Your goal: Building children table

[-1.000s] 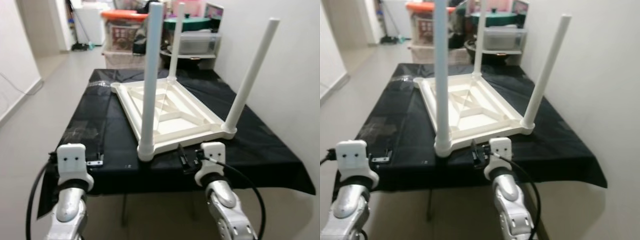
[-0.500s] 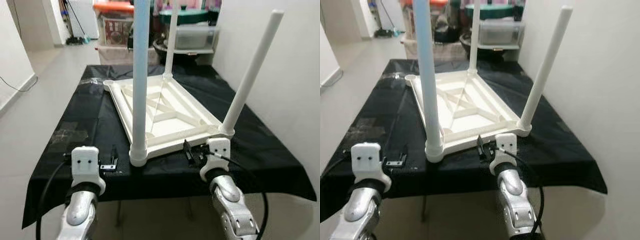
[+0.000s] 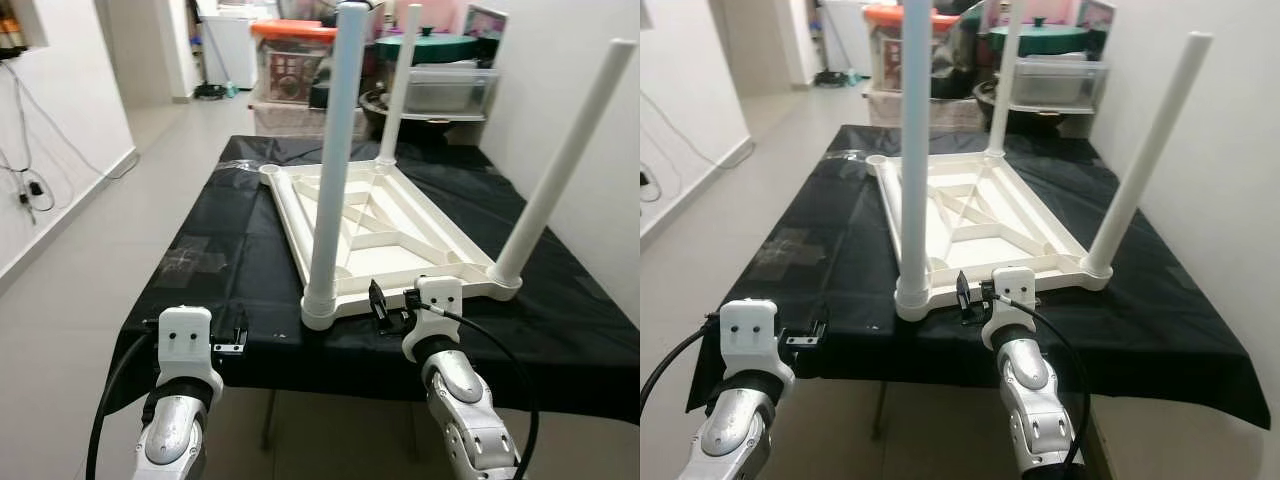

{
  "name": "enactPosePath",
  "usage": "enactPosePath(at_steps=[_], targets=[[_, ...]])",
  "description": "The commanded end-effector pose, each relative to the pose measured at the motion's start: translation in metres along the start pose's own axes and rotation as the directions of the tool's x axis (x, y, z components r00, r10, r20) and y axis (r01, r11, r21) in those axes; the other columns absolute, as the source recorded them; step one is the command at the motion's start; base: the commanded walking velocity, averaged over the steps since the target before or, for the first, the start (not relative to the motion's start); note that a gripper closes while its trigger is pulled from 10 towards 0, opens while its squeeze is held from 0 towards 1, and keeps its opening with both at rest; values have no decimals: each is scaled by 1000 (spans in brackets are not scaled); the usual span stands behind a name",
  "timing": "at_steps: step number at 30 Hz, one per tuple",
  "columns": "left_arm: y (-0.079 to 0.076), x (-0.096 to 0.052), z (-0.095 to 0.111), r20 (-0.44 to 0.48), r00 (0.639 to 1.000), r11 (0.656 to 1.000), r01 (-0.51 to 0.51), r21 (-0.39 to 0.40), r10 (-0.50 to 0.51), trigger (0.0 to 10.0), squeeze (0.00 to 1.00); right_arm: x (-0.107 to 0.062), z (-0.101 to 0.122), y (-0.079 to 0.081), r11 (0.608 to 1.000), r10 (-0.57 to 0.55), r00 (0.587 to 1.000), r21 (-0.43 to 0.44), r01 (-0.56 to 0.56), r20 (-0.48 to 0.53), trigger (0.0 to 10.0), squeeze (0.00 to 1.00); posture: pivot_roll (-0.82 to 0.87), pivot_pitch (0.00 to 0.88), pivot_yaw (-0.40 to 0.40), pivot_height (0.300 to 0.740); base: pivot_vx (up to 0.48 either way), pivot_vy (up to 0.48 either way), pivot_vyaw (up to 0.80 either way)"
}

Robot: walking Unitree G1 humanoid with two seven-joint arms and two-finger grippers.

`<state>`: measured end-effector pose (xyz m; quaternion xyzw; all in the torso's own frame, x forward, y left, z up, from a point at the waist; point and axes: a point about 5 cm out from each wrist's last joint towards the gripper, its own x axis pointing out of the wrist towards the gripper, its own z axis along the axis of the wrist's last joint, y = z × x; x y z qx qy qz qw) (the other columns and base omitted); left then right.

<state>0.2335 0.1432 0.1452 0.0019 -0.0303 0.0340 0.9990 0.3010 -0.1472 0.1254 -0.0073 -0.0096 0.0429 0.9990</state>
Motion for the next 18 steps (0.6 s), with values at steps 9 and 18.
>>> enactPosePath(at_steps=[9, 18], targets=[[-6, -2, -3, -16, 1000, 1000, 25, -1, -25, 10000, 0, 0, -1, -8, 999, -29, 1000, -21, 28, -6, 10000, 0, 72, 0, -63, 740, 0, 0, 319], [-7, -4, -6, -30, 999, 999, 42, -2, -42, 10000, 0, 3, -1, -17, 998, -53, 999, -26, 52, -15, 10000, 0, 72, 0, -56, 740, 0, 0, 46]])
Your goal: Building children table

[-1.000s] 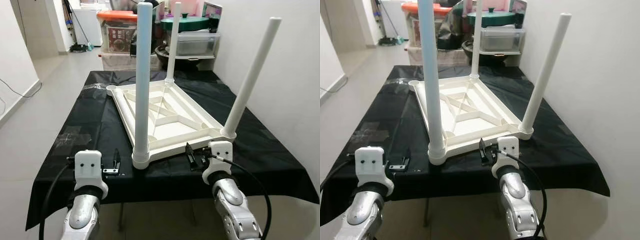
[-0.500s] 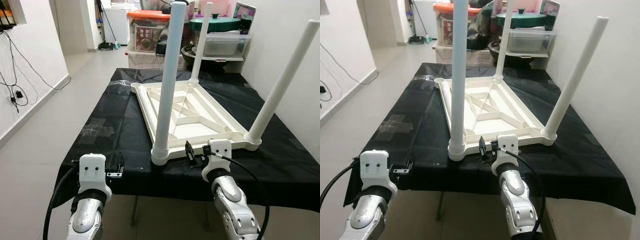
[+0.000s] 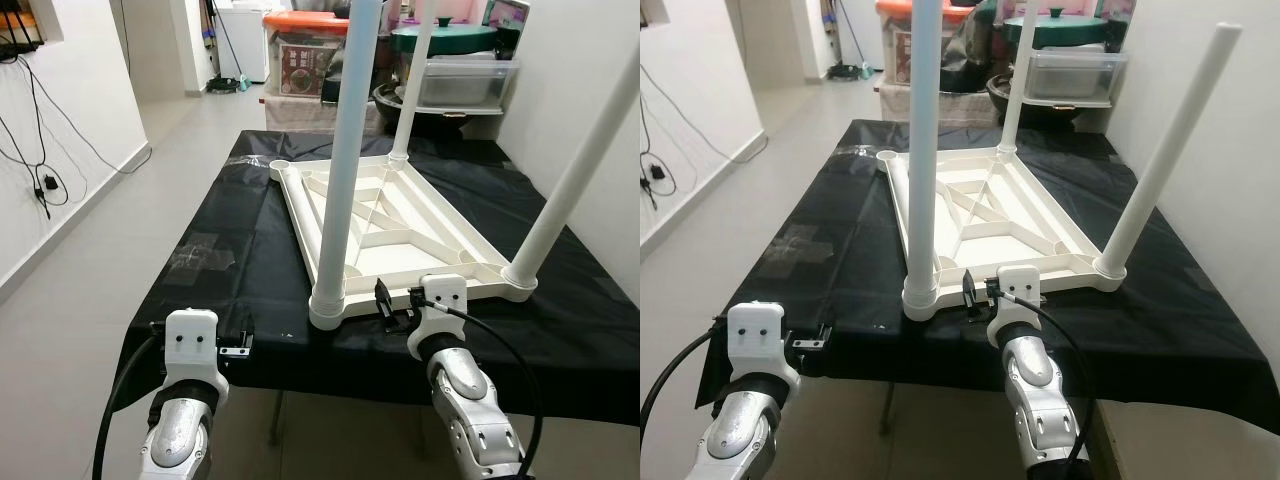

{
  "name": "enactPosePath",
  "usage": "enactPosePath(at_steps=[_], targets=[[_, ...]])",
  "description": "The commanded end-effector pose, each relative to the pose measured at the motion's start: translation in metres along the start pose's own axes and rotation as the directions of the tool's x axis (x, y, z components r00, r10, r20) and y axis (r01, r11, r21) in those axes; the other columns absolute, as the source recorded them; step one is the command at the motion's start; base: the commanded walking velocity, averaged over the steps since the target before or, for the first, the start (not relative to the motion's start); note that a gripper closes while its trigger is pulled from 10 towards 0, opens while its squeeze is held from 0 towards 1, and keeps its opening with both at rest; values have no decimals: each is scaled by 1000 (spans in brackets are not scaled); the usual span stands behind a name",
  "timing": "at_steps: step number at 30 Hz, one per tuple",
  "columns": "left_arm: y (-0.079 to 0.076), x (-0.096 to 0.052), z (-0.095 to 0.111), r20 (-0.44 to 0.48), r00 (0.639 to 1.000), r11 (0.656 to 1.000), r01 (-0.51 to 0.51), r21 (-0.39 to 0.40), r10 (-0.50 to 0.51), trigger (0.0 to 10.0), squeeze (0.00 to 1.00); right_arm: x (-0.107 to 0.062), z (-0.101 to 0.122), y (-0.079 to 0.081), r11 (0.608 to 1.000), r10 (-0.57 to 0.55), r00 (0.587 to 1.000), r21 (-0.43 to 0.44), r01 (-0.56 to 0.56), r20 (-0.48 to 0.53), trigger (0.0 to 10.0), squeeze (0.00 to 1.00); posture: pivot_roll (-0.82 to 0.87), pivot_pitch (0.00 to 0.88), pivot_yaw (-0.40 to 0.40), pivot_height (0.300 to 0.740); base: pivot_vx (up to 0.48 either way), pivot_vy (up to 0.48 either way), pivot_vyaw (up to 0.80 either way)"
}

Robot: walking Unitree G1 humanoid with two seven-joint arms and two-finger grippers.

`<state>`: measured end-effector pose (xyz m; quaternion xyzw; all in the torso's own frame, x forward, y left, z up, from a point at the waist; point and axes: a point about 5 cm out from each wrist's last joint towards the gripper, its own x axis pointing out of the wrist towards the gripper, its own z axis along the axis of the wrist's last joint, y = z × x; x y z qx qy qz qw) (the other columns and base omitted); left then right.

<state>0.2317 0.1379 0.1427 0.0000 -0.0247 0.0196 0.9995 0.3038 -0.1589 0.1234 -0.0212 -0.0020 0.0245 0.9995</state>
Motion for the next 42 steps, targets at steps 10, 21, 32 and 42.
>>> enactPosePath(at_steps=[10, 21, 32, 42], targets=[[-12, -8, -15, -77, 989, 992, 122, -42, -125, 10000, 0, 19, 7, -24, 956, 293, 954, 40, -291, -68, 10000, 0, 74, 0, -48, 740, 0, 0, 0], [-28, -24, -27, -137, 948, 957, 275, -91, -286, 10000, 0, 40, 44, -11, 772, 635, 773, 64, -632, -18, 10000, 0, 90, 20, -52, 740, 0, 0, 0], [-28, -28, -25, -139, 944, 954, 288, -89, -298, 10000, 0, 55, 60, 4, 665, 745, 667, 69, -743, 11, 10000, 0, 97, 53, -52, 740, 0, 0, 0], [-29, -28, -24, -140, 944, 953, 291, -78, -300, 10000, 0, 64, 73, 24, 583, 811, 585, 45, -811, 33, 10000, 0, 98, 59, -57, 740, 0, 0, 0]])
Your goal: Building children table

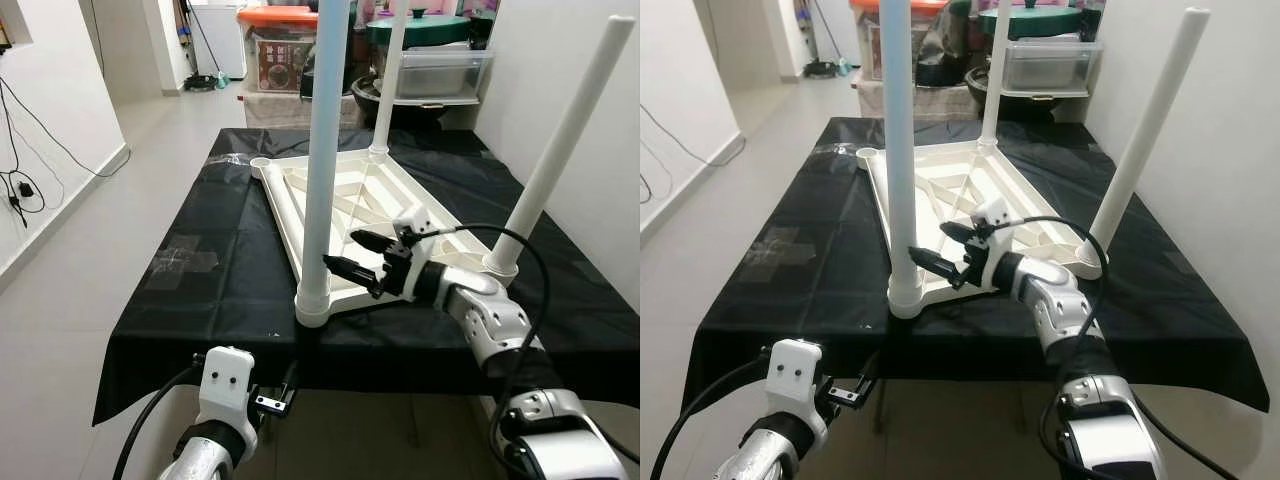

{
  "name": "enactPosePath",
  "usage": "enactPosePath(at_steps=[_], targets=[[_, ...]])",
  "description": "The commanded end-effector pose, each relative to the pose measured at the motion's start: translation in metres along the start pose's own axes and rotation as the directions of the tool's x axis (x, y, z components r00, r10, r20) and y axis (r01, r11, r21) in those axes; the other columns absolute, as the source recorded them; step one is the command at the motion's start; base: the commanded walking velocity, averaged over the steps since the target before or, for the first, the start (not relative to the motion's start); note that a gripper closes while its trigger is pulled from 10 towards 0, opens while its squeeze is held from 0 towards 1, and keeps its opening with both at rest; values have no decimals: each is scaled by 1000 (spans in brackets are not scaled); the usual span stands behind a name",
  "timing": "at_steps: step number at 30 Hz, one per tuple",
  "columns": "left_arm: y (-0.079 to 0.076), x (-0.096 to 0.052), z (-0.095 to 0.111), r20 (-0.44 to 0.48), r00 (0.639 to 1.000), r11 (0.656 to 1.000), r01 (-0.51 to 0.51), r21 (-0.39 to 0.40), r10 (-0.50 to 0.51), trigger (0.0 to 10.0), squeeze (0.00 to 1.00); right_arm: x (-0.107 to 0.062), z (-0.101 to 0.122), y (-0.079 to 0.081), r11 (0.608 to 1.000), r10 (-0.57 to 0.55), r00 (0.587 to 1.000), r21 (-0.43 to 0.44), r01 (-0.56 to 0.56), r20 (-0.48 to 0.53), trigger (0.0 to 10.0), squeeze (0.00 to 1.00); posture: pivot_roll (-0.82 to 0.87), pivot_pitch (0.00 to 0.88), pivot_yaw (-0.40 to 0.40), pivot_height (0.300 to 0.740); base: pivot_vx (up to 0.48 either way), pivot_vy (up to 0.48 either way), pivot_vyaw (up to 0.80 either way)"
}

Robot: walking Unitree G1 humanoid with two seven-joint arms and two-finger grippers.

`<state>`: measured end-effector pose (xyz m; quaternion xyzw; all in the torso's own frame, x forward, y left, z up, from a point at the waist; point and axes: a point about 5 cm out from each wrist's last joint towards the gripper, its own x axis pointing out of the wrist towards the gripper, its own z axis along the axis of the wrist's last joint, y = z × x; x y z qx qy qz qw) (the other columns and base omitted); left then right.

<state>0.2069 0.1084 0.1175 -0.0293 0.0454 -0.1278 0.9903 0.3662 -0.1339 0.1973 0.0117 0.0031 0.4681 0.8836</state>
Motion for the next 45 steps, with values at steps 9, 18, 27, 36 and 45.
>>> enactPosePath(at_steps=[9, 18, 27, 36, 45], targets=[[-4, 1, 1, -12, 1000, 999, 22, 44, -22, 10000, 0, 20, 2, 6, 998, 49, 999, -49, -50, -17, 10000, 0, 97, 65, -61, 740, 0, 0, 0], [-6, 1, 1, -10, 999, 998, 32, 54, -32, 10000, 0, 28, 5, 7, 997, 56, 998, -58, -56, -3, 10000, 0, 95, 66, -63, 740, 0, 0, 0], [-7, 1, 1, -9, 999, 998, 37, 54, -37, 10000, 0, 42, 16, 9, 996, 70, 997, -62, -68, 28, 10000, 0, 92, 63, -67, 740, 0, 0, 0], [-9, 0, 0, -11, 999, 998, 39, 55, -38, 10000, 0, 49, 20, 12, 995, 85, 995, -55, -82, 50, 10000, 0, 92, 50, -70, 740, 0, 0, 0], [-11, 0, -1, -15, 999, 998, 45, 52, -44, 10000, 0, 55, 18, 15, 995, 87, 995, -61, -84, 46, 10000, 0, 92, 37, -78, 740, 0, 0, 0]])
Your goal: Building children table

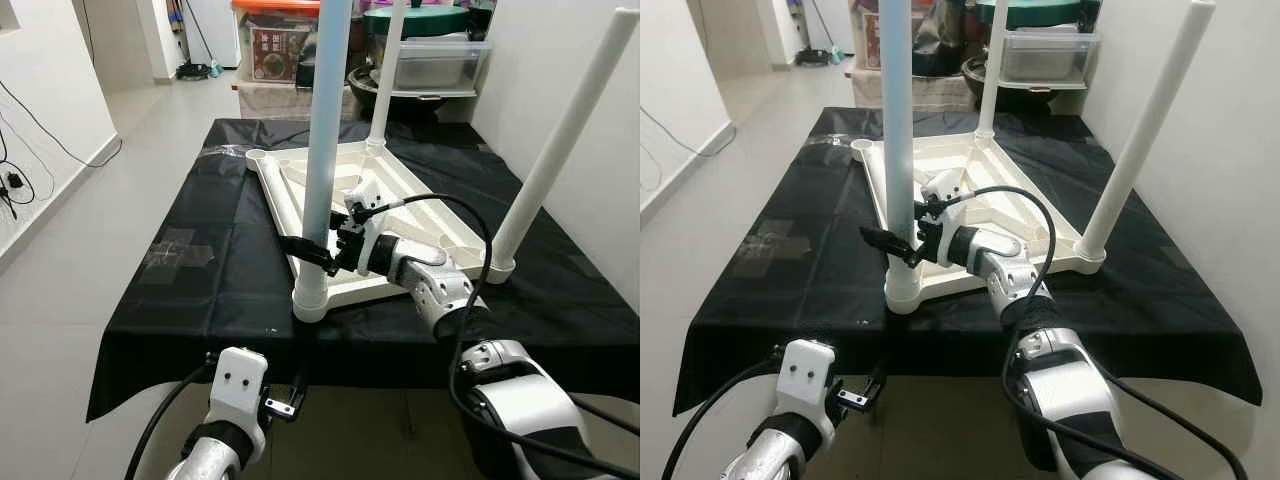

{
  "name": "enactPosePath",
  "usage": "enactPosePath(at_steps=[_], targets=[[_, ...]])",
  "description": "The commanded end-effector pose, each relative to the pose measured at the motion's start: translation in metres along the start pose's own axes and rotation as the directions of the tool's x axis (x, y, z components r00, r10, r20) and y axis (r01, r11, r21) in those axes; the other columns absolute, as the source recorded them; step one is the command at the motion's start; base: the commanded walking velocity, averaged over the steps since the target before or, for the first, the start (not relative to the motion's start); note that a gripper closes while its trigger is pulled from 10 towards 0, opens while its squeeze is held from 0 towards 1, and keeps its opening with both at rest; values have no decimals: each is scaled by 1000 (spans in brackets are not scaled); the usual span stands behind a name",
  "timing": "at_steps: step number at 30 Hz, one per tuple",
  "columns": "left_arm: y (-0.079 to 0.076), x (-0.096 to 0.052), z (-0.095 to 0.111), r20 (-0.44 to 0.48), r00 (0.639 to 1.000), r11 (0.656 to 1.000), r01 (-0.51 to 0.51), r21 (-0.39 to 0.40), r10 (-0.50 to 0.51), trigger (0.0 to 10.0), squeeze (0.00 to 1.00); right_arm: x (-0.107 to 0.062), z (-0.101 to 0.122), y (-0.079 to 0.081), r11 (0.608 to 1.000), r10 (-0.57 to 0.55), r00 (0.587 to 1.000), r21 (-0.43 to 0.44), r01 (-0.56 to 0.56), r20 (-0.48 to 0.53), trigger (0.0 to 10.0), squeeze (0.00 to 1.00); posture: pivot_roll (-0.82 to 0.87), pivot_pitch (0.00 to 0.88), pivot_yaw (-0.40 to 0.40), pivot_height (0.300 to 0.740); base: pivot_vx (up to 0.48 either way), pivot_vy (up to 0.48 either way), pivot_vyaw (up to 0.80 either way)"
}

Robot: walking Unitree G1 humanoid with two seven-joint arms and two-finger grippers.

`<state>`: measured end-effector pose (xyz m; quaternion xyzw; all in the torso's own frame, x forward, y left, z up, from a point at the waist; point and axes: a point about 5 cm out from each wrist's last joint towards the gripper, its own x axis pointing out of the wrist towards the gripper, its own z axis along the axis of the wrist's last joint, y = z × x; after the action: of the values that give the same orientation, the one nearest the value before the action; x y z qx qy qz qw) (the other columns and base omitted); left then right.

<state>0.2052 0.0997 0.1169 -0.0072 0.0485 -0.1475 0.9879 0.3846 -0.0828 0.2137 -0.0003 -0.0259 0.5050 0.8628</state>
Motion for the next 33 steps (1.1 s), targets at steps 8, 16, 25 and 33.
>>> enactPosePath(at_steps=[8, 16, 25, 33], targets=[[-2, -1, 0, -2, 1000, 1000, 10, 9, -10, 10000, 0, 7, 6, 0, 1000, -9, 1000, -8, 10, 23, 10000, 0, 91, 35, -82, 740, 0, 0, 0], [-4, -1, 0, -2, 1000, 1000, 11, 8, -10, 10000, 0, 11, 8, 1, 1000, -17, 999, -2, 17, 34, 10000, 0, 91, 42, -87, 740, 0, 0, 0], [-5, -1, 1, -1, 1000, 1000, 12, 7, -12, 10000, 0, 14, 7, 2, 1000, -19, 999, 4, 18, 36, 0, 0, 92, 45, -92, 740, 0, 0, 0], [-5, -1, 1, 1, 1000, 1000, 9, 7, -9, 10000, 0, 15, 2, 5, 1000, -10, 1000, 4, 10, 25, 0, 0, 92, 47, -95, 740, 0, 0, 0]])
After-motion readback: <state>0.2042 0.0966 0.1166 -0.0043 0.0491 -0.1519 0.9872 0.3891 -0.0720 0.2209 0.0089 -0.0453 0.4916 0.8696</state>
